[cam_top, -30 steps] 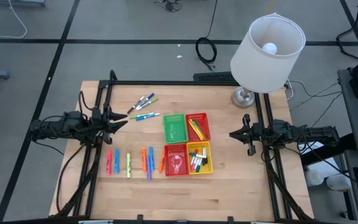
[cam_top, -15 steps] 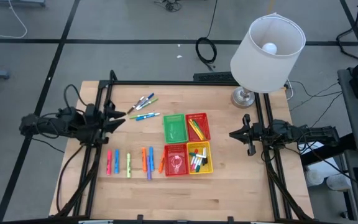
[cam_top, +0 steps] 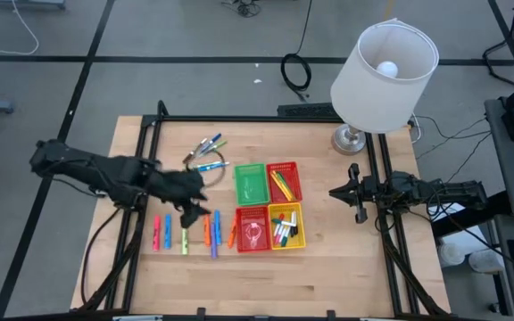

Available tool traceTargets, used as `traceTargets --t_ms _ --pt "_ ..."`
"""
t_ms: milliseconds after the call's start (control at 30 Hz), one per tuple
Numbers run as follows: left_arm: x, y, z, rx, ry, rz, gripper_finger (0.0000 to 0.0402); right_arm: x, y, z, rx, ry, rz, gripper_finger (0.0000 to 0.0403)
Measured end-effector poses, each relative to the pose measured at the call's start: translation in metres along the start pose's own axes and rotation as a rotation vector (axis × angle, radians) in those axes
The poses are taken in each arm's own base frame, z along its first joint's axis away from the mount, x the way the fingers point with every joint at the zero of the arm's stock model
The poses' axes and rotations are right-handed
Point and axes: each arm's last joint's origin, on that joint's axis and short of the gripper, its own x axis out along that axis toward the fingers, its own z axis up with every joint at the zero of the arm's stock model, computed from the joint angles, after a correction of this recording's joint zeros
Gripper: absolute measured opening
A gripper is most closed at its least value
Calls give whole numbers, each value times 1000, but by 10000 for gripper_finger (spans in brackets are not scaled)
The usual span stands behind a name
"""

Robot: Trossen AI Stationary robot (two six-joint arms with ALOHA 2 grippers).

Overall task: Pick & Place Markers
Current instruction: Put the large pink highlighter into the bottom red bin

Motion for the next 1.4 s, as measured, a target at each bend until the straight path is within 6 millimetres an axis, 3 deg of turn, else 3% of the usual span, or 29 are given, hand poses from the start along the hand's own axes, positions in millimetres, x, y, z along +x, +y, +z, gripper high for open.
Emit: traceTargets --t_ms 167,300,533,800,1067,1400 --pt "27 -1 -35 -406 362 205 250 0 0 0 0 -1 0 20" --pt "37 3 -69 -663 556 449 250 0 0 0 0 -1 0 18" --pt "43 11 -111 -959 612 704 250 0 0 0 0 -1 0 18" --pt "50 27 -140 -1087 548 875 250 0 0 0 0 -1 0 18" --pt "64 34 -150 -1079 527 783 250 0 0 0 0 -1 0 18" --pt "68 47 -160 -1085 516 841 250 0 0 0 0 -1 1 18"
